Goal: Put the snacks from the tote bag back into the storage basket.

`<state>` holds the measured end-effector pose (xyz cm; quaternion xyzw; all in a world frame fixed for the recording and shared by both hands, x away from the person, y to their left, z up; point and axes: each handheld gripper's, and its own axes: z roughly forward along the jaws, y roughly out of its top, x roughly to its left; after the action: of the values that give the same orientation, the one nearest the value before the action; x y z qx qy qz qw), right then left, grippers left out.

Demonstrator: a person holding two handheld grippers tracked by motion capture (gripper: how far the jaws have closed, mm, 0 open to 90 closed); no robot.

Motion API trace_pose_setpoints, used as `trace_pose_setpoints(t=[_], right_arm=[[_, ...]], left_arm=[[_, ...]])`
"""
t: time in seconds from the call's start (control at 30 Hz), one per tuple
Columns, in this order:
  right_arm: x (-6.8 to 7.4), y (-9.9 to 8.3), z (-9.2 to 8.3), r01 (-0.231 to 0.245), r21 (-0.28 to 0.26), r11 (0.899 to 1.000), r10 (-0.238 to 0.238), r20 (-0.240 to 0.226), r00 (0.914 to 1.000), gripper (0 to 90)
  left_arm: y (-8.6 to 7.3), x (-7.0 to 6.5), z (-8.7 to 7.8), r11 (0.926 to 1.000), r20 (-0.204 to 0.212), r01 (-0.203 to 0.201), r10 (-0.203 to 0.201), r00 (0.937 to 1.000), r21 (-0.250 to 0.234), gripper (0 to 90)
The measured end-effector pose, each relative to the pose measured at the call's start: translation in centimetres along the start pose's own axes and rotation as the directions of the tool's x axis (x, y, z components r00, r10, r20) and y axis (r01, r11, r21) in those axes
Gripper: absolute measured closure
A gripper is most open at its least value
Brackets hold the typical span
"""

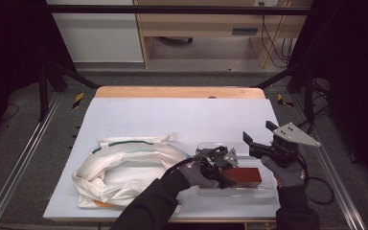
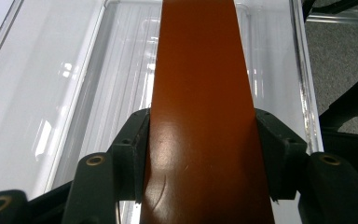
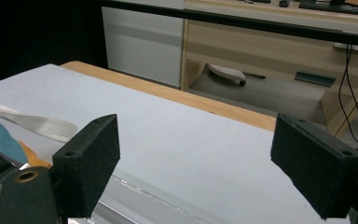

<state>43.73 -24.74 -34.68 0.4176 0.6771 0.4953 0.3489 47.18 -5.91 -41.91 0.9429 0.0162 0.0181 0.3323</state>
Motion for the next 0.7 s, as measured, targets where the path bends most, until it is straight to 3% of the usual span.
trace_pose_setpoints(t=[0.07, 0.17, 0.23, 0.4, 0.6, 0.7], right_arm=[[0.0, 0.0, 0.0, -0.002, -0.002, 1.000, 0.002, 0.001, 1.0000, 16.0], [-0.1, 0.0, -0.1, -0.001, -0.004, 1.000, 0.001, 0.001, 1.0000, 16.0], [-0.1, 0.0, -0.1, -0.001, -0.004, 1.000, 0.001, 0.001, 1.0000, 16.0], [0.0, 0.1, -0.1, -0.002, -0.002, 1.000, 0.002, 0.000, 1.0000, 16.0], [0.0, 0.0, 0.0, 0.001, -0.003, 1.000, -0.001, 0.000, 1.0000, 16.0], [0.0, 0.0, 0.0, 0.000, -0.004, 1.000, 0.000, 0.003, 1.0000, 16.0]], left_arm=[[0.0, 0.1, 0.1, 0.9998, 0.022, 0.014, -0.014, 0.9997, -0.013, 42.8], [0.1, 0.0, 0.2, 0.9998, 0.018, 0.006, -0.006, 0.9998, -0.017, 42.8], [0.1, 0.0, 0.3, 0.9998, 0.022, -0.015, 0.015, 0.9996, 0.015, 42.6], [-0.3, -0.1, 0.5, 0.9997, 0.018, 0.002, -0.003, 0.9998, 0.025, 41.1], [-0.7, 0.1, -0.1, 0.9991, 0.027, 0.022, -0.021, 0.9994, -0.036, 37.6], [-0.7, 0.0, -0.8, 0.9954, 0.031, 0.035, -0.033, 0.9990, -0.089, 37.8]])
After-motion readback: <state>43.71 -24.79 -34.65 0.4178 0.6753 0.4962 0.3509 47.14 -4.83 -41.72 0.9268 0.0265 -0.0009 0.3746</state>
